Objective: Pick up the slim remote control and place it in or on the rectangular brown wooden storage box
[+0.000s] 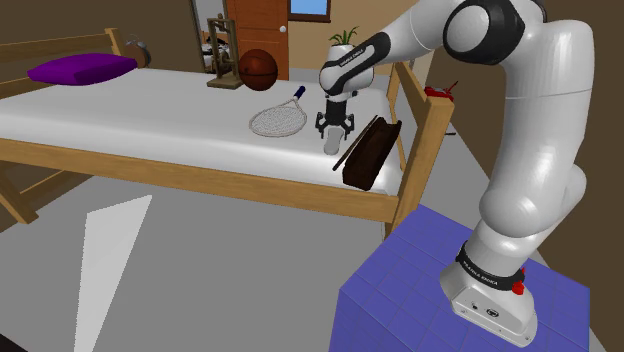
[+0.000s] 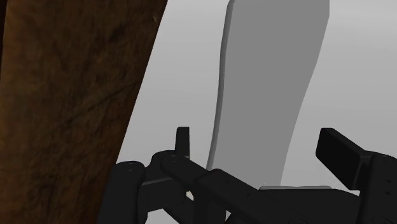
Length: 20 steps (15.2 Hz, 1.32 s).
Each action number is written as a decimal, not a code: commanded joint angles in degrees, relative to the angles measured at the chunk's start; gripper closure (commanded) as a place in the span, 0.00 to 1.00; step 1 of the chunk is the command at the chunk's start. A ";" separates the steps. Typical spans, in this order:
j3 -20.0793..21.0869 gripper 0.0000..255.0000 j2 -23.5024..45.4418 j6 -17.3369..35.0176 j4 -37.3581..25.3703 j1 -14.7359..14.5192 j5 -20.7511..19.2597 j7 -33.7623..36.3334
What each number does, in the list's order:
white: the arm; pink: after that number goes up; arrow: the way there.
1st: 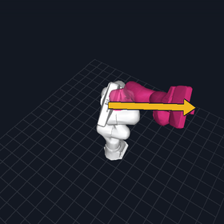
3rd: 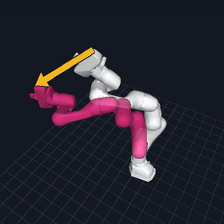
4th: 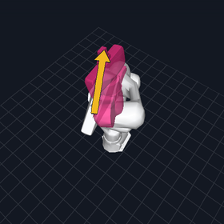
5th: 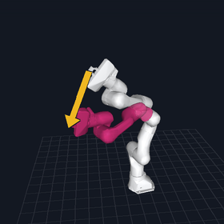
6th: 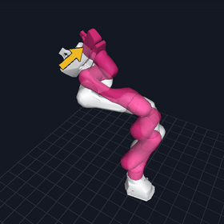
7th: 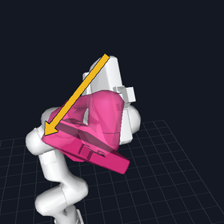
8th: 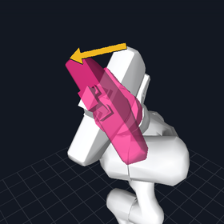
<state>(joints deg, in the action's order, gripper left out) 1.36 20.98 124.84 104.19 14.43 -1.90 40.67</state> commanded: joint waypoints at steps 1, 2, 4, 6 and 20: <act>-0.01 0.00 0.42 0.42 -0.03 0.00 -0.01 0.01; -0.01 0.00 0.42 0.42 -0.03 0.00 -0.01 0.01; -0.01 0.00 0.42 0.42 -0.03 0.00 -0.01 0.01; -0.01 0.00 0.42 0.42 -0.03 0.00 -0.01 0.01; 0.02 1.00 -0.68 -1.50 -0.85 0.01 0.05 -0.05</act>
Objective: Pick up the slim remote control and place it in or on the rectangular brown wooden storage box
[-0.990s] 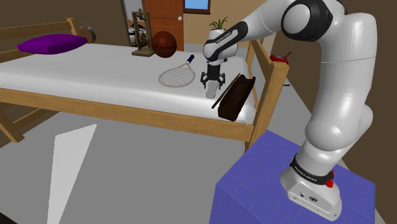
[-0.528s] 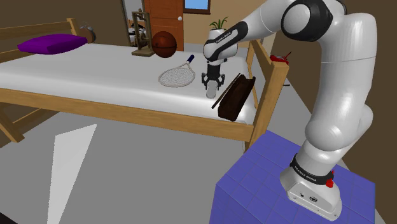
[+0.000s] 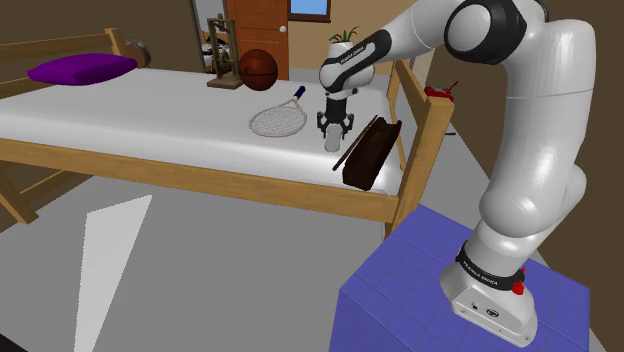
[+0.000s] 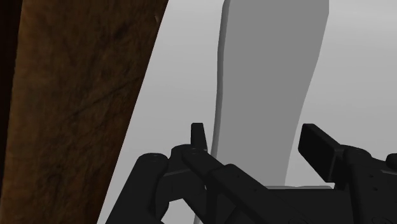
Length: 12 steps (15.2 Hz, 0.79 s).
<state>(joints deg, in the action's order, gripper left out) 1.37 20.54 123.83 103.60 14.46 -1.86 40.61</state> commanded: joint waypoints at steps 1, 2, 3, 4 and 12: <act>0.02 1.00 -0.59 -1.14 -0.57 -0.01 0.03 -0.01; 0.03 1.00 -0.93 -1.80 -0.89 -0.01 0.05 -0.03; 0.03 1.00 -1.24 -2.46 -1.24 0.00 0.07 -0.06; 0.04 1.00 -1.55 -3.12 -1.59 0.00 0.09 -0.08; 0.08 1.00 -3.70 -8.53 -4.85 0.01 0.22 -0.23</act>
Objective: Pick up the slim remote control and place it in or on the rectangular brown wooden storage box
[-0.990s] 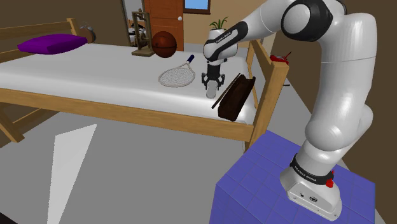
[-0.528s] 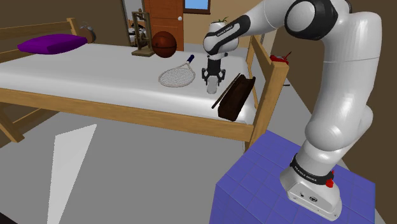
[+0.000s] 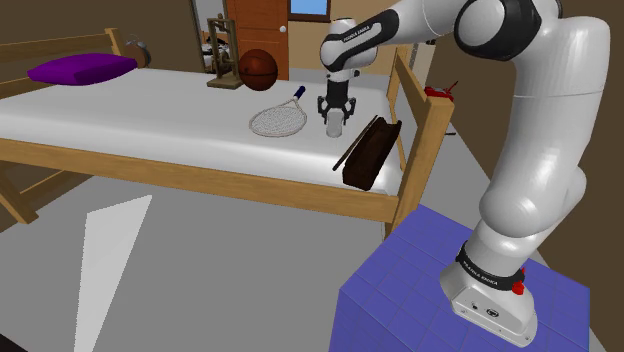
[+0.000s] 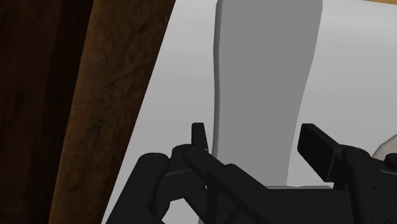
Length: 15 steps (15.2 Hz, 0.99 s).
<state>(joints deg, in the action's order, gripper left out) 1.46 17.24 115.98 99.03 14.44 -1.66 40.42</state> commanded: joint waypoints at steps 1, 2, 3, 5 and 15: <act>0.00 1.00 -0.62 -1.38 -0.76 0.02 0.03 -0.06; 0.00 1.00 -0.83 -2.08 -1.24 0.02 0.04 -0.08; 0.01 1.00 -1.03 -2.78 -1.74 0.02 0.06 -0.10; 0.01 1.00 -1.40 -4.19 -2.79 0.02 0.08 -0.13; 0.04 1.00 -2.51 -11.48 -8.97 0.00 0.17 -0.29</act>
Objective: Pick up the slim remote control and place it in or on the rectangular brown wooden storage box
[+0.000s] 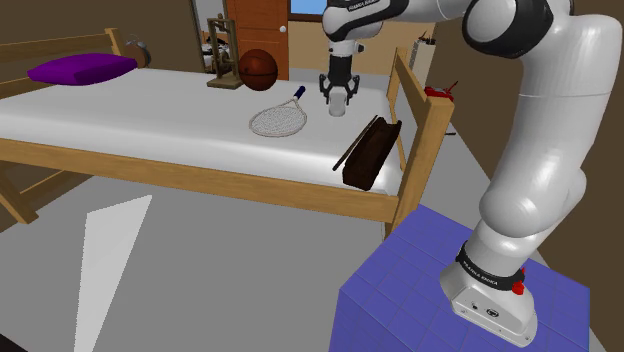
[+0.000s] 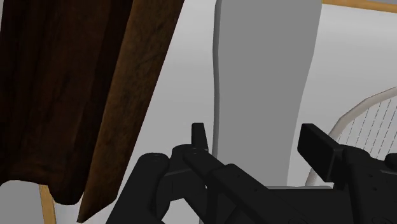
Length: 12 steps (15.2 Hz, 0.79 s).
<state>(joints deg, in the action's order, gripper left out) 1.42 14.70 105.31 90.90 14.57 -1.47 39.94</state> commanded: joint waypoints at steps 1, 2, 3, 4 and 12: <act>0.07 1.00 -0.01 -1.56 -1.55 -0.13 -0.01 0.17; 0.08 1.00 -0.04 -2.32 -2.28 -0.14 -0.01 0.16; 0.08 1.00 -0.05 -2.53 -2.47 -0.14 -0.01 0.15; -0.09 1.00 -2.43 -1.69 0.73 0.21 0.09 -0.35; -2.16 1.00 -19.86 2.06 21.83 2.69 0.27 -4.83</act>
<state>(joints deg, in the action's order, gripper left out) -0.49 -2.66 106.89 109.77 17.01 -1.17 35.60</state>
